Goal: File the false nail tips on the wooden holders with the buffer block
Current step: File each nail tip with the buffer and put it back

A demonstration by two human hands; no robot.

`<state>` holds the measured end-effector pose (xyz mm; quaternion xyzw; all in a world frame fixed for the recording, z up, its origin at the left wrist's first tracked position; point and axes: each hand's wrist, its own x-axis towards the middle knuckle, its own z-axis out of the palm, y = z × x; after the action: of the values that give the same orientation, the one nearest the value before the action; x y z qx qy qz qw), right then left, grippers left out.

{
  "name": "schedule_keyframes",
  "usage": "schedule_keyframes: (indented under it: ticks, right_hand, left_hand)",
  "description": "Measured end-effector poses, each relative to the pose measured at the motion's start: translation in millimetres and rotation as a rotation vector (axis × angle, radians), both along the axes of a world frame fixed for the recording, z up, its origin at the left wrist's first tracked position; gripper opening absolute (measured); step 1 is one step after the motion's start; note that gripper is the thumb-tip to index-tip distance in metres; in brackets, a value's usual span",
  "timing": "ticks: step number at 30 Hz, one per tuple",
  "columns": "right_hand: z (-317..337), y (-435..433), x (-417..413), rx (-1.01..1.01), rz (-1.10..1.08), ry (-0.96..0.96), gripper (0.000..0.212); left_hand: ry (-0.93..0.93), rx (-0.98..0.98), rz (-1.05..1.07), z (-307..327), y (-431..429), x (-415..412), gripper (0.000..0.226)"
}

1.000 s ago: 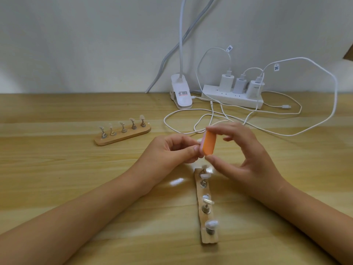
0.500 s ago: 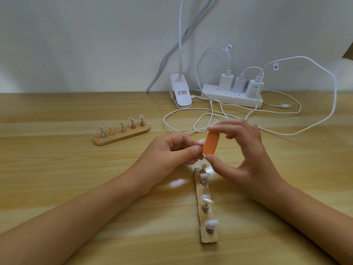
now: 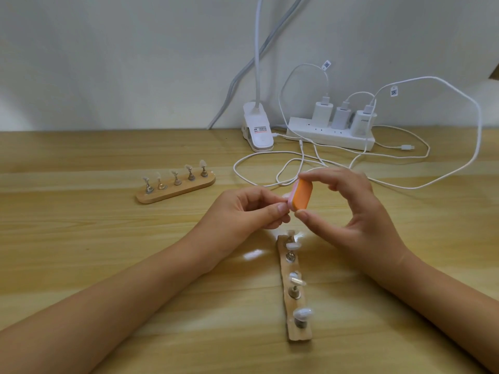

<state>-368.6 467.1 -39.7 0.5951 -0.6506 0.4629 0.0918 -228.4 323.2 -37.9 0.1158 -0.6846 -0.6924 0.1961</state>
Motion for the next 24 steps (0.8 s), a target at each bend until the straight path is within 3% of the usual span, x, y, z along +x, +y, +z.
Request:
schedule_keyframes:
  ticks: [5, 8, 12, 16, 20, 24]
  right_hand:
    - [-0.2, 1.1, 3.2, 0.032, 0.025, 0.067, 0.044]
    - [0.7, 0.5, 2.8, 0.009, -0.014, -0.019, 0.043]
    - [-1.2, 2.8, 5.8, 0.022, 0.040, 0.044, 0.044]
    - [1.2, 1.8, 0.9, 0.006, -0.010, -0.055, 0.043]
    - [-0.4, 3.1, 4.5, 0.043, 0.079, 0.005, 0.044]
    - [2.3, 2.5, 2.3, 0.031, 0.021, -0.071, 0.044]
  left_hand:
    - [0.018, -0.017, -0.042, 1.2, 1.3, 0.2, 0.011]
    - [0.009, 0.004, -0.020, 0.8, 0.4, 0.5, 0.011]
    - [0.026, -0.012, -0.038, 1.8, 2.5, 0.7, 0.004]
    - [0.019, -0.036, -0.028, 2.2, 2.3, 1.4, 0.005]
    - [0.024, -0.068, -0.027, 1.9, 2.7, 1.3, 0.011]
    - [0.021, -0.070, -0.014, 1.3, 2.3, 1.0, 0.010]
